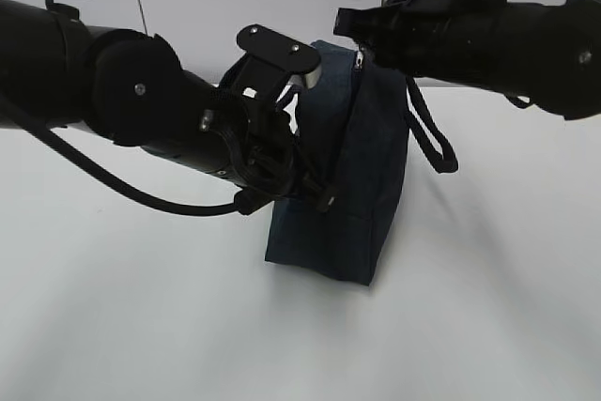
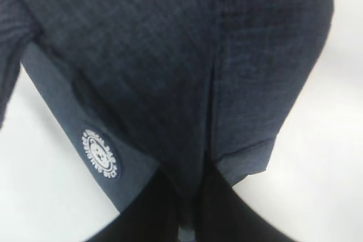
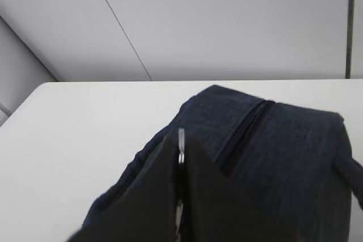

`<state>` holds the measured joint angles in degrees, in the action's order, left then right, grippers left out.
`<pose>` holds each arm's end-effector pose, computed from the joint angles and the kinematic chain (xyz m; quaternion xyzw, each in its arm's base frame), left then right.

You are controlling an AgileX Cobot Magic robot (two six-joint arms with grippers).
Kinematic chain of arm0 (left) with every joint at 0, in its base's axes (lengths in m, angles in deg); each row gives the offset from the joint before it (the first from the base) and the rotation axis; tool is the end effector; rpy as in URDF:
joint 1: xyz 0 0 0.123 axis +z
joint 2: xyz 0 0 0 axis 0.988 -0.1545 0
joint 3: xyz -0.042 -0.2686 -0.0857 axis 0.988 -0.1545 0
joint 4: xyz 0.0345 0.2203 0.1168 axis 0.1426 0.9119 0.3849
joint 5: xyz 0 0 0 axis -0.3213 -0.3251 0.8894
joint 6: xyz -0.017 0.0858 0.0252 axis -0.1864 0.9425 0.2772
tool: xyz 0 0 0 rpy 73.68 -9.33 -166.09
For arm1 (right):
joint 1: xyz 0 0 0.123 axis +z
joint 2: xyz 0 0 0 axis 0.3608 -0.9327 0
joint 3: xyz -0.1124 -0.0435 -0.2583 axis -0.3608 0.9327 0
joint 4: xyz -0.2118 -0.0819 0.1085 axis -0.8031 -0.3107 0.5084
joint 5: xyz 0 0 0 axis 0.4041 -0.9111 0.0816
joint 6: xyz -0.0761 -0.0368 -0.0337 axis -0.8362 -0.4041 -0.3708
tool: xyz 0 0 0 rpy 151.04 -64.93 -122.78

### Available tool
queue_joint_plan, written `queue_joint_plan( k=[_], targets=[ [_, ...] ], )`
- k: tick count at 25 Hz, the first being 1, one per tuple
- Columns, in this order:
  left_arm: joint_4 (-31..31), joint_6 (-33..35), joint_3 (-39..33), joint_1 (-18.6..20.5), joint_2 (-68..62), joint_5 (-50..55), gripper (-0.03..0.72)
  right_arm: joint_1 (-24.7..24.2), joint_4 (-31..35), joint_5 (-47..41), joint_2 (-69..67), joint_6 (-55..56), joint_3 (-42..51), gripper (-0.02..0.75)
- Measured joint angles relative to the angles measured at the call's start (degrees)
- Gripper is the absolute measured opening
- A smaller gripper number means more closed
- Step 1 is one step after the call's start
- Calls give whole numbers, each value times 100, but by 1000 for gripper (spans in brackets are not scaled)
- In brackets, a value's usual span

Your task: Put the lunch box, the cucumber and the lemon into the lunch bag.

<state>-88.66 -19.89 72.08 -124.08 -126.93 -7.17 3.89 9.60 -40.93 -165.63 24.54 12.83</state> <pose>0.2771 -0.2650 0.2128 0.3344 0.8598 -0.1697 0.3466 0.3364 0.1519 0.2729 -0.0097 0.8079 0.2132 0.5493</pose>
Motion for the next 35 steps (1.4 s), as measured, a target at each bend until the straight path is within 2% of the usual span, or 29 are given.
queue_joint_plan(
  k=[11, 22, 35],
  targets=[
    [0, 0, 0, -13, 0, 0, -2, -213, 4, -25, -303, -11, -280, 0],
    [0, 0, 0, -13, 0, -10, -2, -563, 4, -175, -928, -11, -1141, 0],
    [0, 0, 0, -13, 0, -12, -2, -680, 4, -467, -1857, -45, -2180, 0]
  ],
)
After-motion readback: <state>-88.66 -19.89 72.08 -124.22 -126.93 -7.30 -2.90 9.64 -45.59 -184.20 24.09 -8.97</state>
